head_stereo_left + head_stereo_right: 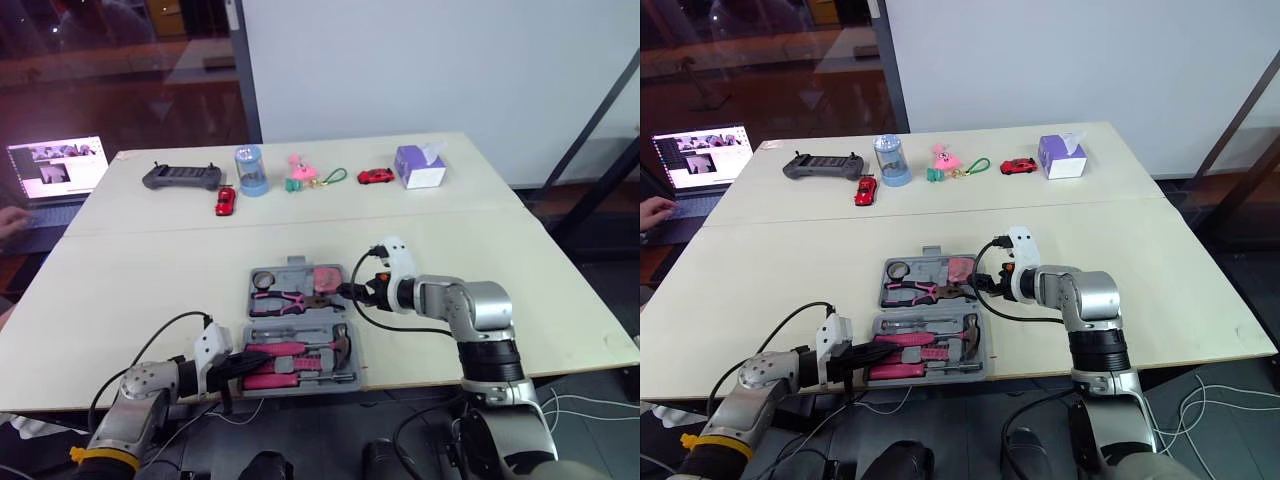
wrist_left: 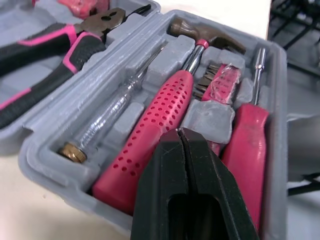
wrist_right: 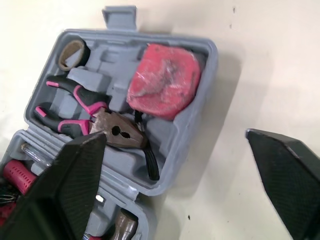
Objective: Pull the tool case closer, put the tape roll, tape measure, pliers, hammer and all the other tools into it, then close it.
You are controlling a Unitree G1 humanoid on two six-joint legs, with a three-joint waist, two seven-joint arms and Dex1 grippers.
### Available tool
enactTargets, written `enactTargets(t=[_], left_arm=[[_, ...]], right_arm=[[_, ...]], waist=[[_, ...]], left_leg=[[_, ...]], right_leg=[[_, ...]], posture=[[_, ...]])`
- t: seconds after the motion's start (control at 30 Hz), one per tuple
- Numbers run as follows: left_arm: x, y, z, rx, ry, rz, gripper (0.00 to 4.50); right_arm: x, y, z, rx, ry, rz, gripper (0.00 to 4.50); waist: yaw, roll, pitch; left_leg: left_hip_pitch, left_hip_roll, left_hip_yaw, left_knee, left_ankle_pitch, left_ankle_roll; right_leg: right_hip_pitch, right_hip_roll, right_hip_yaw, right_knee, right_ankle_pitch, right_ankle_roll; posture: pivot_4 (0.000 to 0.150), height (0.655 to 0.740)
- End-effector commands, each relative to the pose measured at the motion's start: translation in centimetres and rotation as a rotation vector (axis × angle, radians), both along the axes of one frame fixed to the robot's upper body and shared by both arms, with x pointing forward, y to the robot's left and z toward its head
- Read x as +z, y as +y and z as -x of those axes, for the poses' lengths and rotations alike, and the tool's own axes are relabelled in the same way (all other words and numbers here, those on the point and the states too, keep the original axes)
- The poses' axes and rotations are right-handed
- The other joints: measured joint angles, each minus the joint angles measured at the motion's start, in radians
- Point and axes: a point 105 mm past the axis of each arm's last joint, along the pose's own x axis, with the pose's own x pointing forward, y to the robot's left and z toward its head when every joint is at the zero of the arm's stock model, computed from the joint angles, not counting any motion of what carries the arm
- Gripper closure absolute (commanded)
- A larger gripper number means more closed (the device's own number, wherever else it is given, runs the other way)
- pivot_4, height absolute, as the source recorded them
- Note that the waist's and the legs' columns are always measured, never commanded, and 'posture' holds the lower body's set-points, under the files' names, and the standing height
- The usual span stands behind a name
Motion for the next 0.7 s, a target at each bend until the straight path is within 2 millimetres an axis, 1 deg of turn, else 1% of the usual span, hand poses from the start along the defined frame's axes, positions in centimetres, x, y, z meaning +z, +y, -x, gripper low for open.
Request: enactTargets(t=[0.03,0.1,0.17,0.4,0.47,0.53,0.63,0.7], left_arm=[[-2.3,1.3,0.8,0.008,0.06,-0.101,4.5],[-2.3,1.4,0.7,0.004,0.052,-0.114,4.5],[-2.4,1.6,0.6,-0.006,0.046,-0.131,4.5],[-2.0,1.9,0.2,-0.015,0.032,-0.14,4.5],[-1.9,2.0,0.0,-0.018,0.026,-0.145,4.5],[-1.9,2.0,0.0,-0.023,0.024,-0.151,4.5],[-1.9,2.0,-0.1,-0.034,0.02,-0.161,4.5],[-1.9,2.0,-0.1,-0.035,0.019,-0.16,4.5]], right_arm=[[0.6,1.0,-1.0,0.001,-0.005,-0.059,0.04],[0.0,1.3,-1.7,-0.018,0.018,-0.09,0.04],[-0.8,1.2,-2.4,-0.025,0.02,-0.058,0.04],[-2.6,2.5,-3.6,-0.031,0.11,-0.142,0.04],[-2.6,3.7,-3.7,-0.011,0.134,-0.199,0.04],[-2.3,5.3,-3.4,0.031,0.175,-0.28,0.04],[-2.0,6.3,-3.5,0.043,0.199,-0.353,0.04],[-1.7,6.5,-3.9,0.018,0.211,-0.417,0.04]], waist=[[-0.003,0.001,0.0],[-0.005,0.001,-0.001],[-0.005,0.001,-0.001],[-0.021,0.004,-0.002],[-0.024,0.005,-0.003],[-0.025,0.005,-0.003],[-0.027,0.006,-0.003],[-0.028,0.006,-0.003]], left_leg=[[0.0,0.0,0.0,0.0,0.0,0.0],[0.001,0.0,0.0,0.0,0.0,0.0],[0.0,0.0,0.0,0.0,0.0,-0.001],[0.002,0.0,0.0,0.0,0.0,0.0],[0.003,0.0,0.0,0.0,0.0,0.001],[0.004,0.0,0.0,0.0,0.0,0.001],[0.004,0.0,0.0,-0.001,0.0,0.001],[0.004,0.0,0.0,-0.001,0.0,0.001]], right_leg=[[0.0,0.0,0.0,0.0,0.0,0.0],[0.0,0.0,0.0,0.0,0.0,0.0],[0.0,0.0,0.0,0.0,0.0,0.0],[0.001,0.0,0.0,0.001,0.0,0.0],[0.002,0.0,0.0,0.001,0.0,0.0],[0.003,0.0,0.0,0.001,0.0,0.0],[0.003,0.0,0.0,0.002,0.0,0.0],[0.003,0.0,0.0,0.001,0.0,0.0]], posture=[[0.15,0.74],[0.15,0.74],[0.15,0.74],[0.15,0.74],[0.15,0.74],[0.15,0.74],[0.15,0.74],[0.15,0.74]])
